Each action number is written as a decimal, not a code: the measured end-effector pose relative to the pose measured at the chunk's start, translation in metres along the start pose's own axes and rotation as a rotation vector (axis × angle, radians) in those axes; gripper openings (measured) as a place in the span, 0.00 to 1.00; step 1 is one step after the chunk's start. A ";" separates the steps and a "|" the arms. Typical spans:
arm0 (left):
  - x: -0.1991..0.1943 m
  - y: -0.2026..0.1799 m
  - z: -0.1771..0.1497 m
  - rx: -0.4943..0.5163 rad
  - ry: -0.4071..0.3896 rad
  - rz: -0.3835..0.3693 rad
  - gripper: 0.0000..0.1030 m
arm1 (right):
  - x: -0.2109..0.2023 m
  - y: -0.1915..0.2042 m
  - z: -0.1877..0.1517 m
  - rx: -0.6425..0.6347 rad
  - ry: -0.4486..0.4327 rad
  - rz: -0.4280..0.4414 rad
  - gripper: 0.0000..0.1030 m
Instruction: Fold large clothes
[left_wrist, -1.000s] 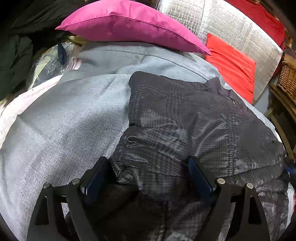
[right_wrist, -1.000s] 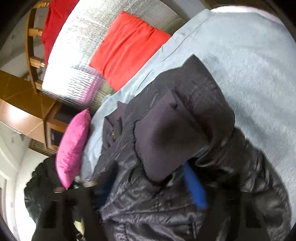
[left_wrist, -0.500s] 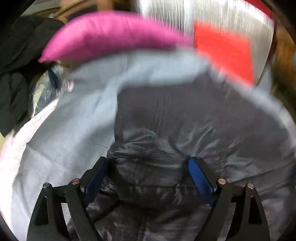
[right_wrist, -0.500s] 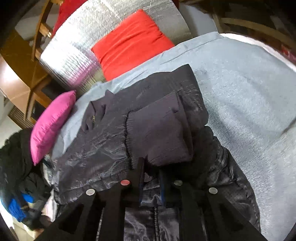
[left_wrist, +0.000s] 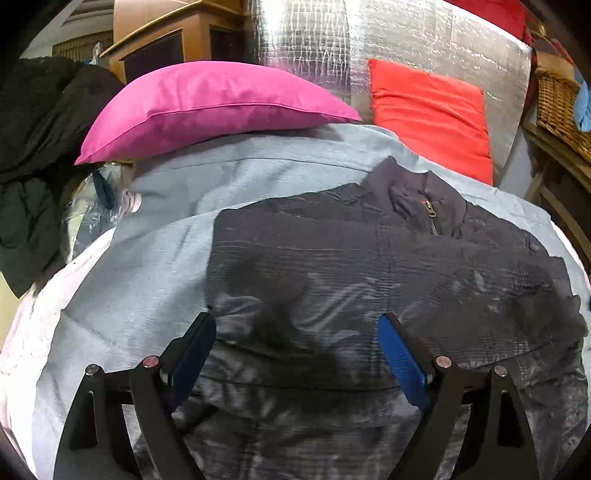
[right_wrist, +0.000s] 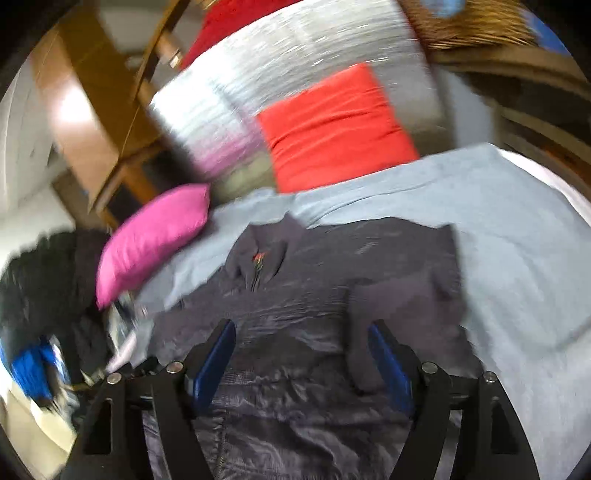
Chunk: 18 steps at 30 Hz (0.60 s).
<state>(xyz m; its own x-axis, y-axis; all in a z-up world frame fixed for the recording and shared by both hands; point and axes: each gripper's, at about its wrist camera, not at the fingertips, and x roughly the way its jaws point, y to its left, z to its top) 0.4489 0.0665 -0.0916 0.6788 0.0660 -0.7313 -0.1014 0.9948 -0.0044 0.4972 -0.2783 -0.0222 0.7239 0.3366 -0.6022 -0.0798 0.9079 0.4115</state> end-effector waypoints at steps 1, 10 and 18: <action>0.002 -0.003 -0.001 0.003 0.007 -0.001 0.87 | 0.012 0.004 0.000 -0.027 0.024 -0.010 0.75; 0.031 -0.020 -0.019 0.033 0.051 0.007 0.87 | 0.069 -0.006 -0.034 -0.146 0.179 -0.172 0.75; 0.035 -0.021 -0.022 0.050 0.049 0.016 0.87 | 0.076 -0.003 -0.037 -0.160 0.186 -0.203 0.75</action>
<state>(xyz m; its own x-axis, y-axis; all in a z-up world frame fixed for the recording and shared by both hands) 0.4593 0.0460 -0.1323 0.6405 0.0792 -0.7639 -0.0749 0.9964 0.0405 0.5269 -0.2463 -0.0941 0.5998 0.1712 -0.7816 -0.0641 0.9840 0.1663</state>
